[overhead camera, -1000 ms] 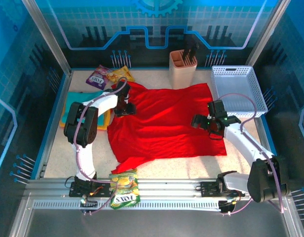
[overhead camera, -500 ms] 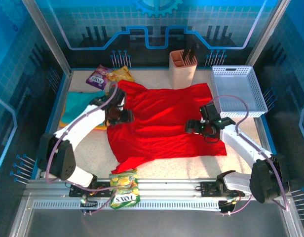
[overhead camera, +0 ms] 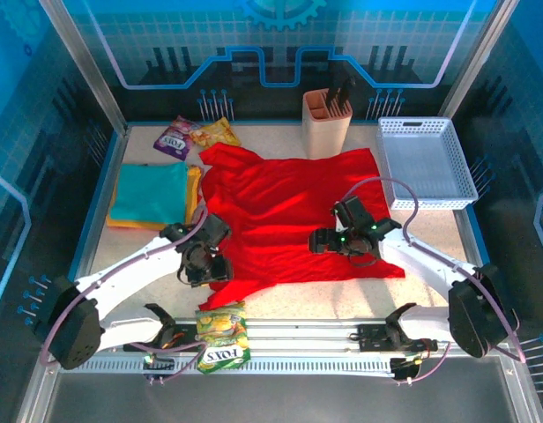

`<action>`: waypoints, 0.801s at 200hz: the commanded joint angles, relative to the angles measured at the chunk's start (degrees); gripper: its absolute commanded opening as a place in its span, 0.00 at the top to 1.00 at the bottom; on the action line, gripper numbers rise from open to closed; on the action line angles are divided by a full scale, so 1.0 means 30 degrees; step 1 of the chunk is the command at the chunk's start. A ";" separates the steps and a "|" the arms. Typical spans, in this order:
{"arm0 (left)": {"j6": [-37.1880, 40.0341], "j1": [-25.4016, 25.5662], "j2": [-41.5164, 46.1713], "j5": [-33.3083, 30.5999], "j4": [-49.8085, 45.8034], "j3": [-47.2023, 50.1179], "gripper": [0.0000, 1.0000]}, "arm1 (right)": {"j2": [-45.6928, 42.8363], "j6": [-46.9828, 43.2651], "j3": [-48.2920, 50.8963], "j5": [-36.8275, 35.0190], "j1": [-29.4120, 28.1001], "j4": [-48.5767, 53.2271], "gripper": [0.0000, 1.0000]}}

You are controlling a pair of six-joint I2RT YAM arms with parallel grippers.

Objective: Fold and stack the t-shirts

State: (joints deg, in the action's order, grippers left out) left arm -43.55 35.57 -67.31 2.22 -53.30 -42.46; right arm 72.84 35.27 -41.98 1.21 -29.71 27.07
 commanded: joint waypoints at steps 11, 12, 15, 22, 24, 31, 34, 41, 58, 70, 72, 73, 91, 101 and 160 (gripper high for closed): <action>-0.3124 0.1832 0.1274 -0.0087 -0.1385 0.1116 0.44 | 0.0216 0.0516 0.0192 0.0328 -0.0345 -0.0381 0.08; -0.3166 0.1887 0.1294 -0.0091 -0.1375 0.1130 0.45 | 0.0200 0.0518 0.0193 0.0328 -0.0347 -0.0381 0.08; -0.3335 0.2103 0.1395 -0.0120 -0.1377 0.1220 0.45 | 0.0204 0.0520 0.0193 0.0328 -0.0327 -0.0355 0.08; -0.3653 0.2479 0.1600 -0.0143 -0.1452 0.1394 0.45 | 0.0195 0.0520 0.0194 0.0328 -0.0348 -0.0326 0.08; -0.3744 0.2588 0.1619 -0.0143 -0.1474 0.1441 0.45 | 0.0194 0.0520 0.0208 0.0328 -0.0341 -0.0323 0.08; -0.4012 0.2929 0.1748 -0.0128 -0.1579 0.1589 0.45 | 0.0200 0.0527 0.0193 0.0341 -0.0349 -0.0271 0.08; -0.4118 0.3068 0.1781 -0.0147 -0.1655 0.1625 0.45 | 0.0211 0.0506 0.0193 0.0337 -0.0349 -0.0250 0.08; -0.4407 0.3364 0.1811 -0.0297 -0.1997 0.1677 0.45 | 0.0184 0.0535 0.0150 0.0236 -0.0349 -0.0102 0.08; -0.5079 0.3855 0.1992 -0.0917 -0.3070 0.1643 0.45 | -0.0014 0.1186 0.0131 -0.0929 -0.0348 0.1175 0.09; -0.5724 0.3879 0.2383 -0.1291 -0.3537 0.1881 0.45 | -0.0468 0.1502 0.0427 -0.1460 -0.0320 0.1433 0.09; -0.5822 0.3876 0.2467 -0.1354 -0.3614 0.1922 0.45 | -0.0543 0.1549 0.0515 -0.1503 -0.0320 0.1435 0.09; -0.5863 0.3875 0.2505 -0.1413 -0.3691 0.1943 0.45 | -0.0590 0.1577 0.0559 -0.1525 -0.0320 0.1435 0.09; -0.7039 0.3831 0.2992 -0.2755 -0.4695 0.2121 0.46 | -0.1391 0.1839 0.1166 -0.1540 -0.0263 0.1138 0.09; -0.7671 0.3583 0.3109 -0.3220 -0.4894 0.2481 0.47 | -0.1648 0.1968 0.1328 -0.1540 -0.0236 0.1028 0.10; -0.8204 0.0969 0.5276 -0.1949 -0.1920 0.4636 0.60 | -0.0889 0.1360 0.0736 -0.1078 0.0027 0.0951 0.11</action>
State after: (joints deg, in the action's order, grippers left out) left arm -66.32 41.08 -54.15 -4.27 -60.69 -29.87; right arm 68.45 40.07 -38.26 -2.31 -29.93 28.91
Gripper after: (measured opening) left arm 0.435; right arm 0.895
